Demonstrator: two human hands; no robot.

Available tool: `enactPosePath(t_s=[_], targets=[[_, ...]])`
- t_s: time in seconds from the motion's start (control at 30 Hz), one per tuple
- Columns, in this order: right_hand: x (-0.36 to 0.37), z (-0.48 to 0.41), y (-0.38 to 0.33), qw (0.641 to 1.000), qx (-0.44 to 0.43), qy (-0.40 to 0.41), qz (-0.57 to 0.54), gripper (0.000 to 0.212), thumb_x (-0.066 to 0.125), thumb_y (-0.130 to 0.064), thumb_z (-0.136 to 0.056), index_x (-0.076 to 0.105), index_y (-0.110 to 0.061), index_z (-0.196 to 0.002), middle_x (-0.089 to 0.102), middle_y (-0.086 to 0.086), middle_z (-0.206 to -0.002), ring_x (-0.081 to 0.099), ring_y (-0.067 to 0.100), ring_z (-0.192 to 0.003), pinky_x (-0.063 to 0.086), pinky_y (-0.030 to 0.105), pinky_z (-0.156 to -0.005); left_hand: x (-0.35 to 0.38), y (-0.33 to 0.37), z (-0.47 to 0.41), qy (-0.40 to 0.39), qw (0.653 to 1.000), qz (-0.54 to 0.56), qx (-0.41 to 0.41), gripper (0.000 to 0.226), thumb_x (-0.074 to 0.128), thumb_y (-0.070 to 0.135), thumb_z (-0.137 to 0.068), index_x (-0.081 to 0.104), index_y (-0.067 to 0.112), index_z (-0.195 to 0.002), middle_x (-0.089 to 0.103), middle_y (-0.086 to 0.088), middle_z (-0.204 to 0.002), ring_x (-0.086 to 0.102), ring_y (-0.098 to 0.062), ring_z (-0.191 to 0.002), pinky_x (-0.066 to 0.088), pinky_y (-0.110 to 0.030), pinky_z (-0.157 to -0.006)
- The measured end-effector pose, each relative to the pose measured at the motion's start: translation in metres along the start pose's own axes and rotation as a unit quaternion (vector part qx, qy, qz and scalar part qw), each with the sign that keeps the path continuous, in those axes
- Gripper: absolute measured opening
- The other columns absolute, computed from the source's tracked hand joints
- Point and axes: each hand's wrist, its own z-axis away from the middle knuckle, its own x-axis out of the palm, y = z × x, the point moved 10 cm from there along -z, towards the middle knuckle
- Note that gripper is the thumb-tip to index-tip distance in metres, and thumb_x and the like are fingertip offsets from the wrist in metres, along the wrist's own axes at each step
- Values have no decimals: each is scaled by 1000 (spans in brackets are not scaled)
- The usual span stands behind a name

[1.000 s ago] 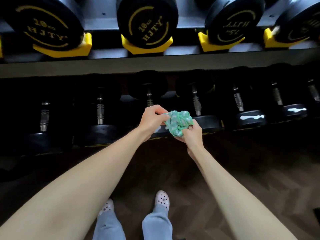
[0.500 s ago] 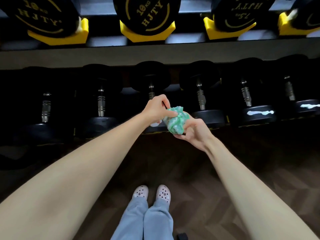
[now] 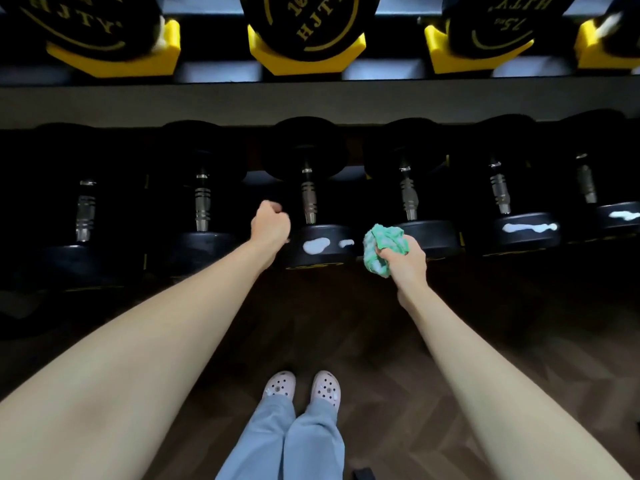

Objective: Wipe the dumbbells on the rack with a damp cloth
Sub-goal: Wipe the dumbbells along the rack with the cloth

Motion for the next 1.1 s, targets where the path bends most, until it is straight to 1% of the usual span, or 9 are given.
enactPosePath(t_s=[0.1, 0.3, 0.4, 0.5, 0.6, 0.67, 0.8, 0.97, 1.1], targets=[[9, -4, -8, 993, -40, 47, 97, 38, 53, -7, -89, 52, -17, -126, 59, 7, -118, 51, 22, -108, 37, 28, -85, 0, -38, -11, -9, 999, -29, -43, 41, 37, 10, -96, 42, 12, -136, 43, -12, -138, 45, -28, -121, 42, -43, -102], [18, -23, -14, 966, -72, 94, 230, 34, 48, -6, -91, 51, -15, -124, 59, 14, -118, 53, 32, -112, 42, 38, -92, 23, -63, -20, -71, 993, -13, -94, 48, 27, 31, -103, 26, 15, -147, 27, -7, -153, 27, -27, -139, 25, -43, -114], [30, -32, -15, 957, -81, 86, 264, 35, 50, -7, -91, 52, -14, -125, 58, 17, -119, 52, 35, -113, 43, 41, -90, 27, -68, -28, -63, 992, -1, -109, 50, 25, 34, -102, 24, 12, -147, 26, -8, -153, 26, -28, -139, 23, -44, -115], [38, -37, -8, 960, -59, 82, 260, 37, 50, -7, -92, 49, -12, -129, 56, 18, -122, 51, 36, -115, 41, 40, -93, 24, -70, -36, -34, 993, -15, -110, 49, 29, 33, -101, 33, 9, -143, 36, -12, -147, 36, -31, -132, 32, -43, -110], [40, -43, 0, 970, -20, 71, 231, 33, 49, -6, -92, 51, -11, -125, 58, 18, -122, 50, 35, -116, 39, 38, -94, 18, -77, -42, -25, 991, 6, -129, 47, 32, 33, -100, 36, 9, -141, 41, -14, -140, 46, -32, -117, 42, -35, -94], [40, -45, -2, 973, -19, 54, 225, 31, 49, -7, -92, 54, -13, -122, 59, 15, -121, 50, 33, -117, 37, 36, -96, 16, -82, -44, -32, 989, 17, -141, 48, 33, 35, -100, 35, 12, -142, 40, -13, -142, 47, -34, -119, 44, -37, -88], [43, -34, -15, 971, -59, 27, 231, 34, 48, -7, -90, 56, -17, -122, 62, 11, -117, 50, 30, -115, 35, 33, -95, 14, -86, -38, -39, 987, 34, -150, 48, 33, 35, -100, 33, 15, -144, 36, -12, -145, 43, -34, -125, 44, -36, -89], [51, -9, -28, 968, -116, 24, 222, 34, 47, -6, -89, 59, -19, -117, 66, 4, -107, 56, 24, -107, 36, 33, -94, 22, -80, -24, -86, 985, 55, -136, 46, 30, 22, -102, 24, 22, -148, 23, -8, -154, 27, -30, -138, 37, -43, -103], [66, 2, -39, 955, -169, 8, 246, 38, 47, -2, -87, 59, -18, -119, 65, 7, -106, 59, 24, -103, 42, 33, -89, 17, -82, -20, -115, 982, 68, -131, 46, 32, 17, -101, 26, 22, -147, 25, -8, -153, 28, -30, -139, 38, -43, -101]])
